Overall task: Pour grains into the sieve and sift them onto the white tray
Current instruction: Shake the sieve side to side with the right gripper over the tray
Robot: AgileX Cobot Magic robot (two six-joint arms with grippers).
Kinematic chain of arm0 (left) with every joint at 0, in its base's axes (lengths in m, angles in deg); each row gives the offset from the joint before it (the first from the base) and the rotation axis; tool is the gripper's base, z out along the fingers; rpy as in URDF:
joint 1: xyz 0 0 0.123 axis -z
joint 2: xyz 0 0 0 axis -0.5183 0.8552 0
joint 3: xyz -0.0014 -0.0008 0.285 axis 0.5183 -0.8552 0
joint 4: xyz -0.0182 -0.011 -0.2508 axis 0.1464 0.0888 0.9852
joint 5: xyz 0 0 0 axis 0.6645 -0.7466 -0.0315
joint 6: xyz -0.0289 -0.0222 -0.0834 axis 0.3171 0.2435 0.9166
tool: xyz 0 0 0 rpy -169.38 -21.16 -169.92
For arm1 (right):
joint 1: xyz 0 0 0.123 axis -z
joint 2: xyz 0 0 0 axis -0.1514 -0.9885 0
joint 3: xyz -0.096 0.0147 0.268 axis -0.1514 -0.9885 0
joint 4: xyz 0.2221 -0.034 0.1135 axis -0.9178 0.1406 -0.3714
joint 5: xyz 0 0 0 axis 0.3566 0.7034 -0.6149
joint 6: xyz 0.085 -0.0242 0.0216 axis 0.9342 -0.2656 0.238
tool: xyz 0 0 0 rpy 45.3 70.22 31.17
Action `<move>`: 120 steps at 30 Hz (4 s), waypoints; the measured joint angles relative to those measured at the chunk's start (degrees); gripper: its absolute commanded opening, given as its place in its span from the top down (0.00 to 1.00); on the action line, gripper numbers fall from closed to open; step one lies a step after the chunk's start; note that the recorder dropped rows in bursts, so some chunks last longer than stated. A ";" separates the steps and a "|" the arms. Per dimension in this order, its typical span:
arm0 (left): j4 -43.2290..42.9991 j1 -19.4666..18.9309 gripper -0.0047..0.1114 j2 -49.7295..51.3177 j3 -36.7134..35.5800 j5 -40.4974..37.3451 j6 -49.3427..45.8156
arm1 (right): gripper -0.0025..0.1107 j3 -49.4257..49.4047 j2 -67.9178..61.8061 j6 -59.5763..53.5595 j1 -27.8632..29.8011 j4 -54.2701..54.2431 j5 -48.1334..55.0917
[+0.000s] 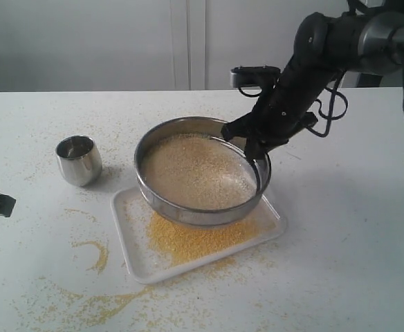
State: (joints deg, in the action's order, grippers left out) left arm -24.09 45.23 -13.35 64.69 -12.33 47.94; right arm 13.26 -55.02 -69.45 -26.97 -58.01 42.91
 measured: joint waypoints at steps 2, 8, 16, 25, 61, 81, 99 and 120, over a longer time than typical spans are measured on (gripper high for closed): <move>0.00 0.00 0.96 0.00 0.00 0.00 0.00 | 0.98 0.27 0.26 -5.96 -0.14 1.62 0.66; 0.00 0.00 0.96 0.00 0.00 0.00 0.00 | 0.98 -0.32 0.12 -2.21 -0.21 3.32 0.10; 0.00 0.00 0.96 0.00 0.00 0.00 0.00 | 0.98 -0.99 0.25 -5.58 -0.04 -0.14 -1.42; 0.00 0.00 0.96 0.00 0.00 0.00 0.00 | 0.98 -1.66 1.02 -8.40 -1.35 3.11 -2.90; 0.00 0.00 0.96 0.00 0.00 0.00 0.00 | 0.98 -2.33 0.73 7.16 -2.13 4.81 -4.39; 0.00 0.00 0.96 0.00 0.00 0.00 0.00 | 0.98 -3.91 1.36 -10.48 -3.26 -1.01 -2.69; 0.00 0.00 0.96 0.00 0.00 0.00 0.00 | 0.98 -3.72 1.36 4.91 -4.19 8.26 -1.36; 0.00 0.00 0.96 0.00 0.00 0.00 0.00 | 0.98 -3.29 2.13 -7.79 -4.68 3.14 -4.73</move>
State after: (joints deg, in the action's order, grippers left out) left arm -24.09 45.23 -13.35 64.69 -12.33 47.94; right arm 9.97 -52.89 -77.24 -31.66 -54.87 38.18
